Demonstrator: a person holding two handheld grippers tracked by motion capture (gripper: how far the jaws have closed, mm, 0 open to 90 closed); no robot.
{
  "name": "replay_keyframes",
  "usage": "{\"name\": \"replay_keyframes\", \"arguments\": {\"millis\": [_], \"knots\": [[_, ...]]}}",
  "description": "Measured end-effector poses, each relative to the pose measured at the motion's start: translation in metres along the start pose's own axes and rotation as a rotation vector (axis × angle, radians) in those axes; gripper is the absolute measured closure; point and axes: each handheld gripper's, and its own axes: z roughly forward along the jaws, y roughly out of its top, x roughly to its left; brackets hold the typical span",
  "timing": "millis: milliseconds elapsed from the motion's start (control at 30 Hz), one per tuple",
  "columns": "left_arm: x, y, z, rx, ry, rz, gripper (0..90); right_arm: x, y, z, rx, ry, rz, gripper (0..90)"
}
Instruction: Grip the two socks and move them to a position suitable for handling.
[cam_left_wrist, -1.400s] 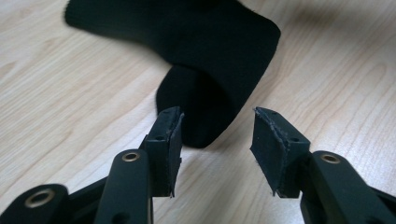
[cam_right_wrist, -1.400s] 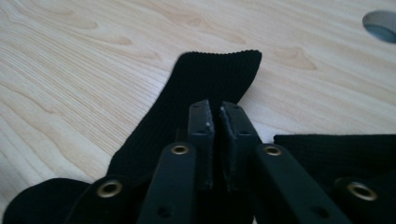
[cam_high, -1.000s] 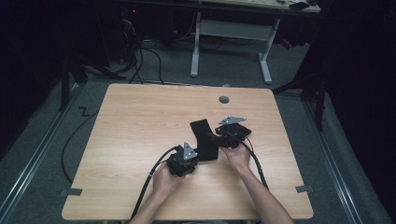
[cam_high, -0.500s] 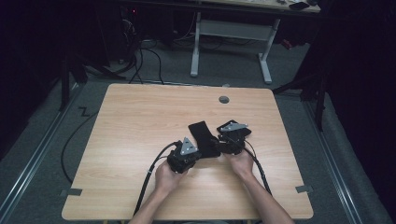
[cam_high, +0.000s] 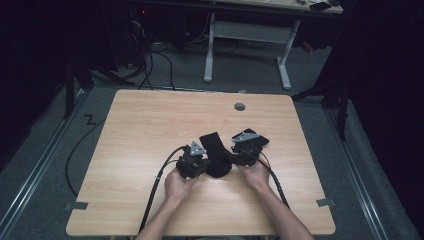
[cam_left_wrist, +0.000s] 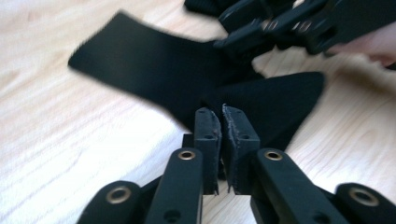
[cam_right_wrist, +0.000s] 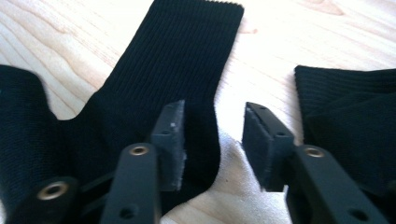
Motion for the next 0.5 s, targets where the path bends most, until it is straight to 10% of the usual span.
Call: {"name": "replay_keyframes", "arguments": {"millis": [233,500], "knots": [[-0.001,-0.005,0.002,0.026,0.019,0.016,78.3,0.002,0.000,0.005,0.033,0.009,-0.038,86.8],[-0.001,-0.011,0.002,0.040,0.050,0.020,75.6,-0.001,0.003,-0.002,-0.013,-0.031,0.012,83.5]]}}
